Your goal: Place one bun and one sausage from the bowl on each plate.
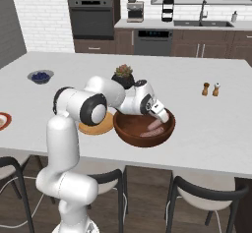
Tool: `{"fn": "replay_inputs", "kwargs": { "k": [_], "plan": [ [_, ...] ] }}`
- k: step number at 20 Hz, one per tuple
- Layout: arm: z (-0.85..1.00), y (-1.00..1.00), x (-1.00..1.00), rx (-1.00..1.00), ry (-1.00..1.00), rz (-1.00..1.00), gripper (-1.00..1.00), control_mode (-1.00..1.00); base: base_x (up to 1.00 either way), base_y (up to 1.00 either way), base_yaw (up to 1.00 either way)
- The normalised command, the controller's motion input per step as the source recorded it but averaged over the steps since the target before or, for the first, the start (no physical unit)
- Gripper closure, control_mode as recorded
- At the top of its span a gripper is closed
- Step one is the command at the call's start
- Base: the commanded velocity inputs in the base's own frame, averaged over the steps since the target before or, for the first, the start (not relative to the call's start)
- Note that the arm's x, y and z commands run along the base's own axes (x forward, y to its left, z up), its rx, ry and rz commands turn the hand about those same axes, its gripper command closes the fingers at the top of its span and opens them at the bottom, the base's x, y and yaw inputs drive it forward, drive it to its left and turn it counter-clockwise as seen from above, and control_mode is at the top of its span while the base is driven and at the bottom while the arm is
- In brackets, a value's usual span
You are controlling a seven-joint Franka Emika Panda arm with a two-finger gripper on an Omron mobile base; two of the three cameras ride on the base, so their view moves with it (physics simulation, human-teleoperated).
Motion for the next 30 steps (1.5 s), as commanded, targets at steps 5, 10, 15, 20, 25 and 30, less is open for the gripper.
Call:
{"fn": "replay_inputs", "kwargs": {
  "k": [5, 10, 15, 20, 25, 30],
  "plan": [
    [-0.19, -0.19, 0.04, 0.00, 0.01, 0.00, -1.00, -1.00, 0.00, 0.00, 0.00],
    [-0.19, -0.18, 0.00, 0.00, 0.00, 0.00, -1.00, -1.00, 0.00, 0.00, 0.00],
    [-0.07, -0.05, 0.00, 0.00, -0.01, 0.00, 1.00, -1.00, 0.00, 0.00, 0.00],
    [0.06, 0.17, -0.02, -0.03, 0.00, -0.02, 1.00, -1.00, 0.00, 0.00, 0.00],
    [0.54, 0.35, -0.02, -0.01, -0.01, 0.00, 1.00, -1.00, 0.00, 0.00, 0.00],
    [0.92, 0.64, -0.30, 0.18, -0.06, 0.01, 1.00, -1.00, 0.00, 0.00, 0.00]
  ]
}}
